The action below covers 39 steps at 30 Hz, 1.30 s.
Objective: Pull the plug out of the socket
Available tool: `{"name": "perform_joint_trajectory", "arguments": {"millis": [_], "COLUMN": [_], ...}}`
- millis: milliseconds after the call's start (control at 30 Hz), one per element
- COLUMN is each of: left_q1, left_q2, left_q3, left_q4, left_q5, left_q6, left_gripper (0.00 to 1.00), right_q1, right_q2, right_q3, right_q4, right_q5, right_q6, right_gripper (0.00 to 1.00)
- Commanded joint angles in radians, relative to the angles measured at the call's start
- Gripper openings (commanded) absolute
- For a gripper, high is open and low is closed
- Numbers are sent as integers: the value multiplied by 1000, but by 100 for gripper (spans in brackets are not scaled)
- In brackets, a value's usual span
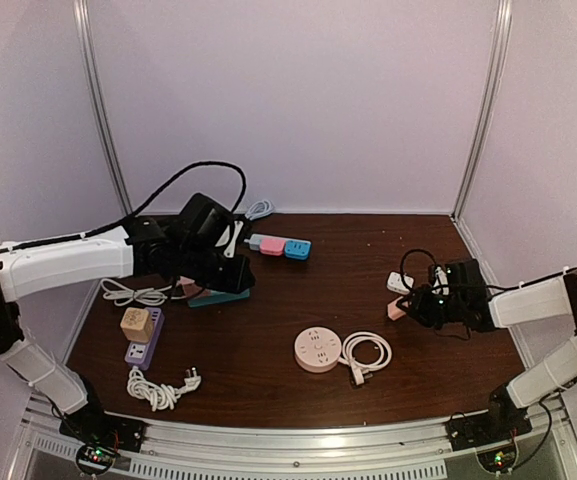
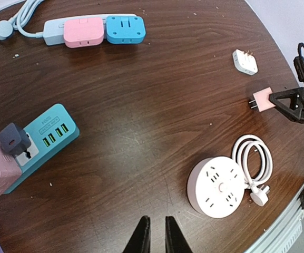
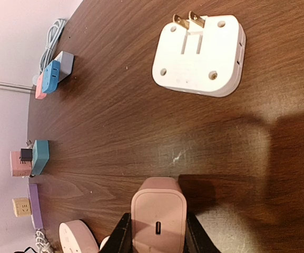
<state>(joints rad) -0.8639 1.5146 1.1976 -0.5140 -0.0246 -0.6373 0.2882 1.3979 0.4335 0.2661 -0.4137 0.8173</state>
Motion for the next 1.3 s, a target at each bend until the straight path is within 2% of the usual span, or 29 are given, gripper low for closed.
{"name": "perform_joint_trajectory", "arguments": {"millis": [0, 367, 567, 700, 867, 1000, 1067, 1100, 1267], "left_q1": [17, 43, 54, 69, 111, 174, 199, 209, 241], "left_q2": [-41, -94, -100, -96, -90, -68, -54, -47, 9], "left_q3": [-16, -25, -23, -15, -14, -15, -12, -12, 13], "left_q4": [-14, -63, -88, -126, -189, -217, -221, -221, -214], "left_q5": [-64, -149, -196, -252, -333, -343, -351, -354, -372], "left_q6": [18, 39, 33, 6, -66, -106, -124, -135, -156], "left_gripper": [12, 14, 19, 25, 39, 43, 51, 59, 77], "right_q1": [-25, -43, -43, -37, 0, 53, 87, 104, 186], "right_q2": [37, 18, -52, -97, -146, -160, -157, -154, -135], "right_q3": [20, 50, 61, 83, 124, 158, 177, 183, 221], "right_q4": [-3, -123, -203, -258, -366, -418, -435, -441, -467], "right_q5": [-51, -30, 17, 54, 133, 211, 247, 264, 334], "right_q6": [-25, -74, -107, -143, -184, -201, -206, -207, -203], "right_gripper": [27, 55, 64, 74, 86, 91, 93, 95, 99]}}
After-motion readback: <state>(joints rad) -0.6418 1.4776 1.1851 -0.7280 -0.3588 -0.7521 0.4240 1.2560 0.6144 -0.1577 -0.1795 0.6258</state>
